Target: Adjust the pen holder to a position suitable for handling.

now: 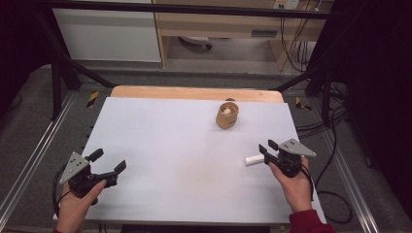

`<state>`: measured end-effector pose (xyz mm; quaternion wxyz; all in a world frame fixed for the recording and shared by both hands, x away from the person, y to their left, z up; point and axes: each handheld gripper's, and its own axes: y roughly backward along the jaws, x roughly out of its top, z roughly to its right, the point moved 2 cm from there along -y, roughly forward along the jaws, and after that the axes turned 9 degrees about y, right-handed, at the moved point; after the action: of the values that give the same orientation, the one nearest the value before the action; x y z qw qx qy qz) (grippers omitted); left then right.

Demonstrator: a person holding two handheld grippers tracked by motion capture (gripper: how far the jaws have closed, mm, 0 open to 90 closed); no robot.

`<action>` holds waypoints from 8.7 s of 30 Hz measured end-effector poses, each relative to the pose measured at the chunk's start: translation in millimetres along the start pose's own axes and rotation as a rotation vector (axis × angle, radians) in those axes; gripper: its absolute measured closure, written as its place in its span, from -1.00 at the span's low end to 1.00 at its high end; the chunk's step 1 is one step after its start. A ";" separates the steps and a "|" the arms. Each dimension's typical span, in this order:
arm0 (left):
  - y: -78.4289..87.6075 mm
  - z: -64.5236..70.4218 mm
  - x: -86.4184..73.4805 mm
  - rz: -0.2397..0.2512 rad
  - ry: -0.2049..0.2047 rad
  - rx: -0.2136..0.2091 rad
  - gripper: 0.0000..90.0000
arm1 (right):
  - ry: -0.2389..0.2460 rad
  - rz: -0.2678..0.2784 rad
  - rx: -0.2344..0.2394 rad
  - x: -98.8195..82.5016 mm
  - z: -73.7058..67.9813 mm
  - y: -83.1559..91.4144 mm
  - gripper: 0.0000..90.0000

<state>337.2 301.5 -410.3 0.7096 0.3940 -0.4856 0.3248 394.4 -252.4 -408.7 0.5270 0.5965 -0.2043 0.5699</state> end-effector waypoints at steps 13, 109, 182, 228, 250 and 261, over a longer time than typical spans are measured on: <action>-0.1 -0.4 -0.3 -0.003 -0.001 0.011 -0.90 | -0.039 -0.089 -0.061 -34.2 31.1 -20.1 0.99; -4.8 0.3 -2.8 -0.030 -0.007 0.014 -0.90 | -0.007 -0.307 0.195 -17.7 -65.1 -68.9 1.00; -74.4 107.7 15.4 -0.357 -0.182 -0.181 -0.87 | 0.009 -0.030 0.070 -18.8 -60.8 24.2 -0.93; -124.7 163.6 2.9 -0.645 -0.303 -0.261 -0.71 | 0.037 -0.071 0.025 -26.8 -59.8 15.4 -0.93; -153.5 170.1 -22.2 -0.846 -0.367 -0.257 -0.31 | 0.045 -0.083 0.041 -27.5 -61.6 13.9 -0.93; -157.9 172.6 -29.6 -0.906 -0.397 -0.270 -0.01 | 0.049 -0.086 0.044 -27.6 -61.9 13.8 -0.93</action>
<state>386.2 72.7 -439.2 0.7178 0.5237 -0.4292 -0.1620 346.6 -213.8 -440.7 0.5424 0.6022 -0.1530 0.5654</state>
